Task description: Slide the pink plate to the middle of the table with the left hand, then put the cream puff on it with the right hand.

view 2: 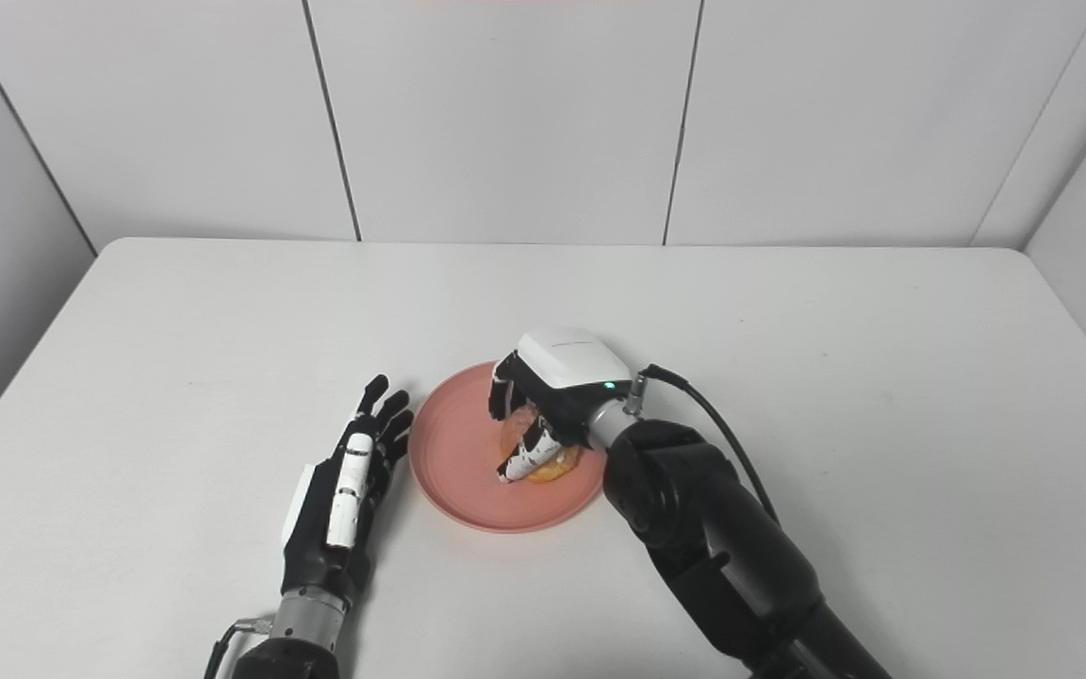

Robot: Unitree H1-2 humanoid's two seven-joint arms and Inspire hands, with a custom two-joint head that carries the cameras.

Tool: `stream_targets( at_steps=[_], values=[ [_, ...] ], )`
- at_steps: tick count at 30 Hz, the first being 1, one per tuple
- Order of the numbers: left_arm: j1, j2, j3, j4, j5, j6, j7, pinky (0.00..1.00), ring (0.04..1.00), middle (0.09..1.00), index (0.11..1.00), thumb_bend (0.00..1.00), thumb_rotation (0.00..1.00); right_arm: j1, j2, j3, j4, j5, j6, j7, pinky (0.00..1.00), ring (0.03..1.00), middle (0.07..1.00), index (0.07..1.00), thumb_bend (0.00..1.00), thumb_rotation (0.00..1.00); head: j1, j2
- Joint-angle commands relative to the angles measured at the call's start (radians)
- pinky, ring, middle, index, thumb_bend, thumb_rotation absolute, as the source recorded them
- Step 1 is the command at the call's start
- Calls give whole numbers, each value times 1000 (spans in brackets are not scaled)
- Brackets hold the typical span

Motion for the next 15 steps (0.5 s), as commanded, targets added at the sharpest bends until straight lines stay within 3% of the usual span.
stream_targets(
  at_steps=[1, 3, 5, 10, 12, 15],
  values=[
    [4, -9, -5, 5, 7, 1, 2, 920, 918, 931, 937, 435, 1000, -26, -3, 1, -71, -25, 9, 36, 414, 575, 703, 606, 627, 117, 1, 0],
    [4, -9, -6, 3, 11, 5, 4, 919, 918, 930, 935, 437, 1000, -26, -8, 1, -112, -39, 21, 81, 385, 546, 697, 720, 726, 145, 1, 0],
    [3, -8, -6, 2, 12, 9, 4, 917, 918, 929, 932, 440, 1000, -27, -12, -1, -153, -56, 28, 126, 409, 576, 719, 756, 759, 177, -1, 0],
    [2, -9, -5, -2, 12, 20, 4, 915, 919, 929, 931, 441, 1000, -23, -16, -18, -243, -79, 32, 207, 443, 607, 731, 783, 798, 202, 0, 0],
    [2, -9, -5, -2, 12, 20, 5, 914, 918, 928, 929, 439, 1000, -24, -20, -21, -276, -91, 33, 243, 497, 695, 791, 809, 814, 238, 0, 0],
    [1, -8, -6, -2, 12, 21, 3, 917, 919, 928, 928, 440, 1000, -26, -21, -29, -308, -110, 39, 293, 528, 749, 828, 841, 832, 270, -2, 1]
  ],
)
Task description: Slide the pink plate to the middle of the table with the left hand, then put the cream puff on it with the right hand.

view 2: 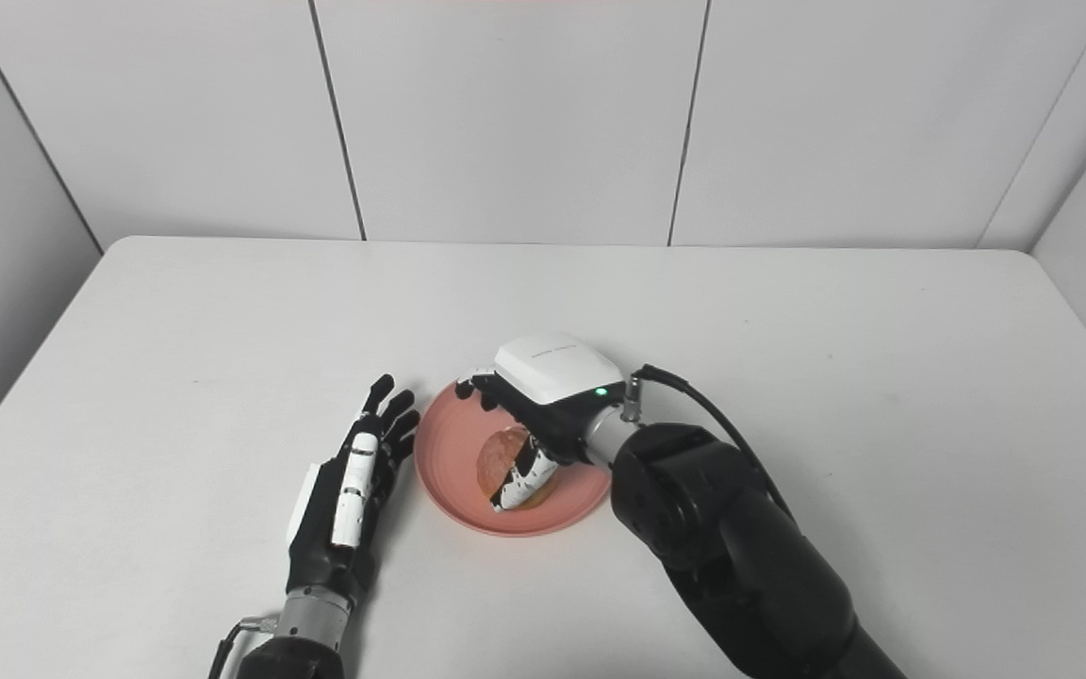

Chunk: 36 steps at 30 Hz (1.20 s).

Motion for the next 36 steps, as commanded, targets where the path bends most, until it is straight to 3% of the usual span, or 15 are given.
stream_targets(
  at_steps=[1, 9, 16, 23, 29, 33, 36],
  values=[
    [2, -6, -5, -2, 8, 15, 1, 918, 920, 929, 929, 440, 1000, -38, 1, -21, -44, -26, 19, 23, 530, 747, 827, 851, 841, 279, 1, 1],
    [0, -8, -3, -2, 2, 14, 0, 912, 916, 925, 923, 432, 1000, -39, 0, -59, -94, -55, 13, 72, 565, 784, 876, 894, 880, 334, -1, 1],
    [1, -3, 1, -2, -4, 17, -3, 917, 916, 926, 924, 437, 1000, -27, -22, -140, -149, -28, 2, 69, 617, 803, 890, 912, 935, 450, -5, 4],
    [2, 4, 4, -6, -7, 19, -6, 911, 911, 925, 926, 439, 1000, 71, -38, -274, -159, 97, -52, -117, 618, 797, 895, 941, 952, 567, -11, 5],
    [1, 11, 7, -2, -3, 15, -7, 911, 910, 924, 929, 439, 1000, 208, 1, -394, -129, 280, -95, -304, 614, 828, 937, 976, 912, 674, -10, 4],
    [2, 14, 9, -2, -7, 16, -6, 917, 912, 922, 926, 437, 1000, 302, 28, -437, -81, 372, -154, -429, 747, 895, 966, 975, 884, 715, -12, 4],
    [1, 18, 13, 3, -8, 13, -5, 920, 910, 919, 923, 437, 1000, 354, 42, -447, -57, 415, -167, -483, 838, 935, 991, 997, 847, 831, -11, 4]
  ],
)
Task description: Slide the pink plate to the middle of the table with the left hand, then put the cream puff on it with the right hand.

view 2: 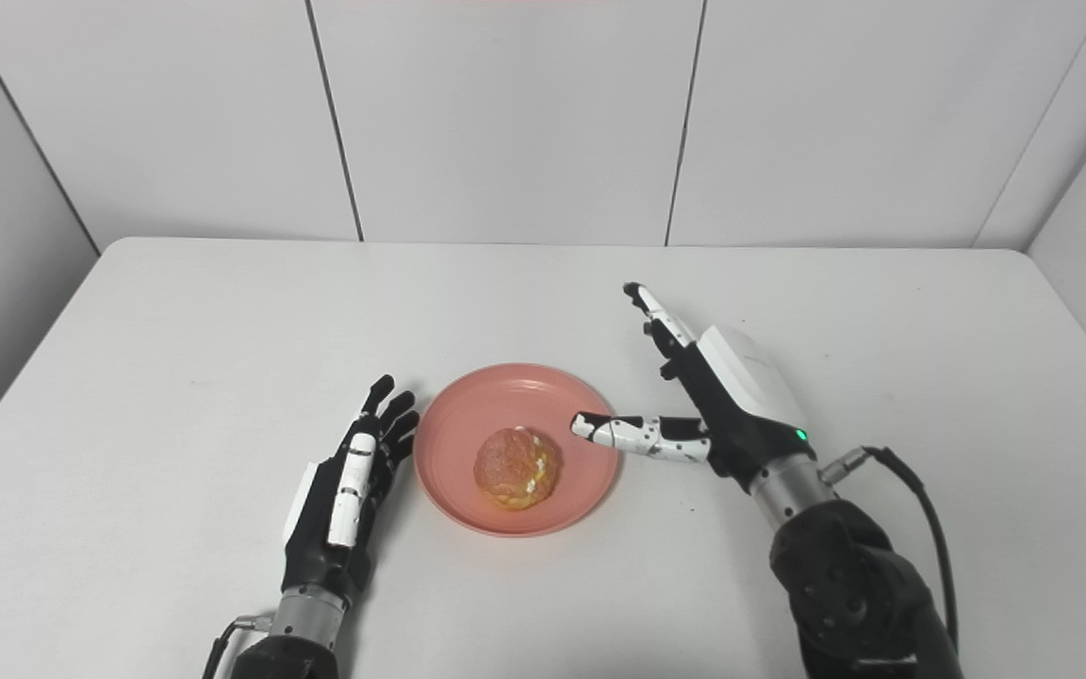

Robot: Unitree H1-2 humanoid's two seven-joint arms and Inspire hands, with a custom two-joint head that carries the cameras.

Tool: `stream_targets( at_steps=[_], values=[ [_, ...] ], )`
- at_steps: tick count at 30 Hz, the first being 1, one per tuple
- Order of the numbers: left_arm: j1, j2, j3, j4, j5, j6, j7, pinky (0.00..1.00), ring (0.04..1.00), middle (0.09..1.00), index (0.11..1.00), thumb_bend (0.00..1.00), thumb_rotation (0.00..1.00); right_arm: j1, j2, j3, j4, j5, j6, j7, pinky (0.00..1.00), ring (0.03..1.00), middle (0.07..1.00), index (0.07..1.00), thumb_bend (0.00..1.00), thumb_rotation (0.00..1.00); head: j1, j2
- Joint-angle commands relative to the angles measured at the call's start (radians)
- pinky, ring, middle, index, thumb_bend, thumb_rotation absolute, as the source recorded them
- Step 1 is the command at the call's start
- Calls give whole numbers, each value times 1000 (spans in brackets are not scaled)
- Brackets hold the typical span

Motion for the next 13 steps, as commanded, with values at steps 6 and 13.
stream_targets(
  at_steps=[6, 13],
  values=[
    [0, 14, 12, 9, -10, 11, -9, 936, 919, 927, 929, 446, 1000, 68, 50, -31, 15, 155, -53, -104, 891, 956, 990, 1000, 811, 994, 3, -2],
    [12, 25, 20, 8, -6, 1, -15, 941, 923, 931, 932, 433, 1000, 123, 101, -50, 59, 383, -26, -79, 969, 989, 993, 988, 749, 1000, 10, -9]
  ],
)
